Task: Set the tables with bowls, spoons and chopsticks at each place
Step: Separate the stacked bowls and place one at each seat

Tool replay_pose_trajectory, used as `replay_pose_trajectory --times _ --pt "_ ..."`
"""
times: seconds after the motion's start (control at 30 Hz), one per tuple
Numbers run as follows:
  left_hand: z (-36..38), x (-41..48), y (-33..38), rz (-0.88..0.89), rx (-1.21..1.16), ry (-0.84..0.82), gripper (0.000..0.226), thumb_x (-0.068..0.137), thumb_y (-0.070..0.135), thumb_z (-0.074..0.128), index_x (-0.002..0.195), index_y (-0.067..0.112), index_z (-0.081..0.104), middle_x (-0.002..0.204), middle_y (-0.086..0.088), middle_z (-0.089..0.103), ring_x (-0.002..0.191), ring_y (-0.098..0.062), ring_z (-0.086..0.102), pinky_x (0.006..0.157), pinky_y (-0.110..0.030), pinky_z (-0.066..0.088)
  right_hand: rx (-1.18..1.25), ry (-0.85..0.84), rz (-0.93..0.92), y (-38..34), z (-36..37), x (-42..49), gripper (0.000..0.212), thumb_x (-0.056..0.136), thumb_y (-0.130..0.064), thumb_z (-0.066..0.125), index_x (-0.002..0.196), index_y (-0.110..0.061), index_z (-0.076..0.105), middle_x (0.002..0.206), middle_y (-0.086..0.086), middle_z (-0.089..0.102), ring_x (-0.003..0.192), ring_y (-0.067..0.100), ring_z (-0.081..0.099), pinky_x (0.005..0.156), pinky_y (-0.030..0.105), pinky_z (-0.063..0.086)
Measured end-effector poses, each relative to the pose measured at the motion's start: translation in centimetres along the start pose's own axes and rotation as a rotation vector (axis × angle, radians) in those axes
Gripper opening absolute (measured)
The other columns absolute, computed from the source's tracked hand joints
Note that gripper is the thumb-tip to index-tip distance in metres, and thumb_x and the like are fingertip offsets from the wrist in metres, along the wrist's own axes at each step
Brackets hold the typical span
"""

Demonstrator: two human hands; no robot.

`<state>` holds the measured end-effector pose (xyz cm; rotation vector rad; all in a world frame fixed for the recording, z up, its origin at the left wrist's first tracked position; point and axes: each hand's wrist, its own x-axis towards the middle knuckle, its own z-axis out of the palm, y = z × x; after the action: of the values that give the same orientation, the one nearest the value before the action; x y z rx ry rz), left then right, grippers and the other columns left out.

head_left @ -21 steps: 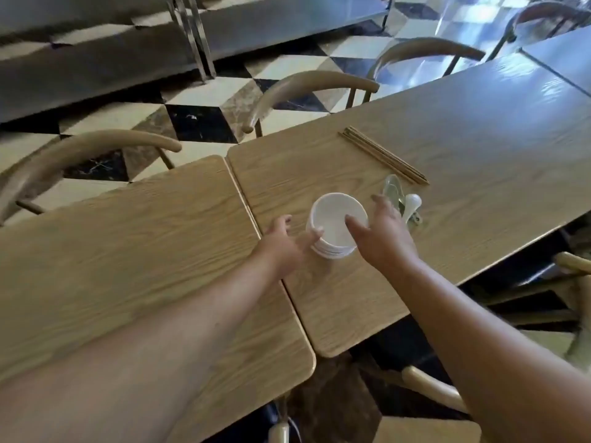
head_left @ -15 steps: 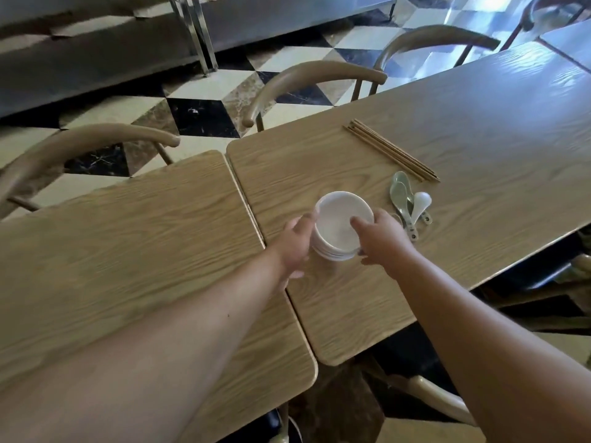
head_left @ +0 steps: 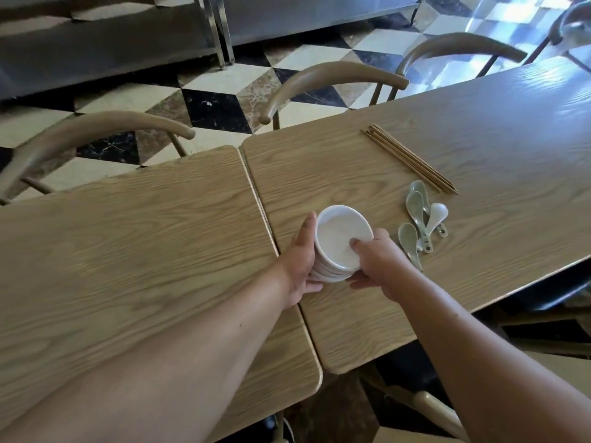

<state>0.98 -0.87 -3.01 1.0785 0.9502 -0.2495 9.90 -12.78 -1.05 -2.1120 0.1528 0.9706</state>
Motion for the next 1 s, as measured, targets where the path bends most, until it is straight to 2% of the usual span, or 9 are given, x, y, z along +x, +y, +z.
replay_pose_trajectory --times 0.13,0.3,0.43,0.53,0.63,0.77,0.87,1.0 --pt "-4.2 -2.4 -2.3 0.003 -0.119 0.091 0.077 0.089 0.091 0.037 0.146 0.042 0.054 0.137 0.001 0.072 0.116 -0.018 0.074 0.089 -0.045 0.058 -0.038 -0.09 -0.01 -0.7 3.8 -2.6 0.025 0.108 -0.03 0.053 0.127 -0.015 0.05 0.117 0.016 0.065 0.08 0.04 0.078 0.068 0.059 0.066" --pt "-11.5 -7.4 -4.5 0.003 -0.252 0.181 0.066 0.096 0.079 0.042 0.141 0.035 0.062 0.128 -0.006 0.079 0.117 -0.03 0.076 0.104 -0.053 0.056 -0.129 -0.192 -0.067 -2.7 10.4 -6.9 0.025 0.107 -0.034 0.052 0.126 -0.018 0.054 0.115 0.013 0.066 0.074 0.033 0.074 0.067 0.059 0.066" --pt "-18.5 -11.7 -6.2 0.018 -0.303 0.249 0.061 0.102 0.072 0.037 0.132 0.029 0.069 0.124 -0.008 0.08 0.111 -0.03 0.079 0.093 -0.048 0.061 -0.244 -0.284 -0.123 -4.7 16.7 -11.3 0.031 0.105 -0.034 0.049 0.131 -0.018 0.054 0.115 0.008 0.066 0.086 0.035 0.077 0.066 0.057 0.067" --pt "-24.3 -15.0 -8.1 0.025 -0.339 0.235 0.061 0.103 0.068 0.036 0.134 0.027 0.069 0.127 -0.009 0.079 0.115 -0.029 0.077 0.094 -0.05 0.062 -0.335 -0.323 -0.153 -6.2 21.5 -14.8 0.034 0.103 -0.037 0.049 0.13 -0.018 0.057 0.109 0.008 0.07 0.082 0.036 0.079 0.071 0.06 0.066" --pt "-29.8 -18.2 -9.8 0.038 -0.382 0.229 0.063 0.1 0.065 0.039 0.139 0.024 0.066 0.133 -0.013 0.075 0.122 -0.034 0.073 0.094 -0.051 0.063 -0.437 -0.341 -0.207 -7.5 26.3 -18.5 0.032 0.105 -0.038 0.047 0.126 -0.017 0.057 0.105 0.006 0.068 0.078 0.036 0.08 0.069 0.057 0.067" --pt "-36.7 -22.5 -11.7 0.071 -0.516 0.195 0.079 0.076 0.065 0.059 0.141 0.02 0.066 0.14 -0.02 0.07 0.126 -0.04 0.07 0.087 -0.052 0.063 -0.553 -0.358 -0.267 -8.7 32.2 -23.7 0.029 0.106 -0.038 0.045 0.125 -0.018 0.054 0.103 0.004 0.065 0.08 0.038 0.08 0.071 0.059 0.066" --pt "-41.7 -24.9 -13.4 0.112 -0.572 0.153 0.072 0.081 0.059 0.057 0.141 0.02 0.066 0.141 -0.022 0.069 0.125 -0.042 0.07 0.091 -0.057 0.062 -0.568 -0.353 -0.281 -9.3 36.6 -27.4 0.025 0.108 -0.035 0.047 0.126 -0.016 0.049 0.1 0.005 0.062 0.084 0.038 0.079 0.071 0.059 0.066" --pt "-47.4 -27.8 -14.8 0.138 -0.599 0.09 0.068 0.083 0.055 0.055 0.141 0.02 0.066 0.142 -0.024 0.067 0.128 -0.046 0.067 0.094 -0.059 0.058 -0.542 -0.342 -0.269 -10.0 41.8 -31.2 0.028 0.108 -0.036 0.048 0.126 -0.014 0.049 0.107 0.009 0.063 0.08 0.035 0.078 0.07 0.059 0.066"
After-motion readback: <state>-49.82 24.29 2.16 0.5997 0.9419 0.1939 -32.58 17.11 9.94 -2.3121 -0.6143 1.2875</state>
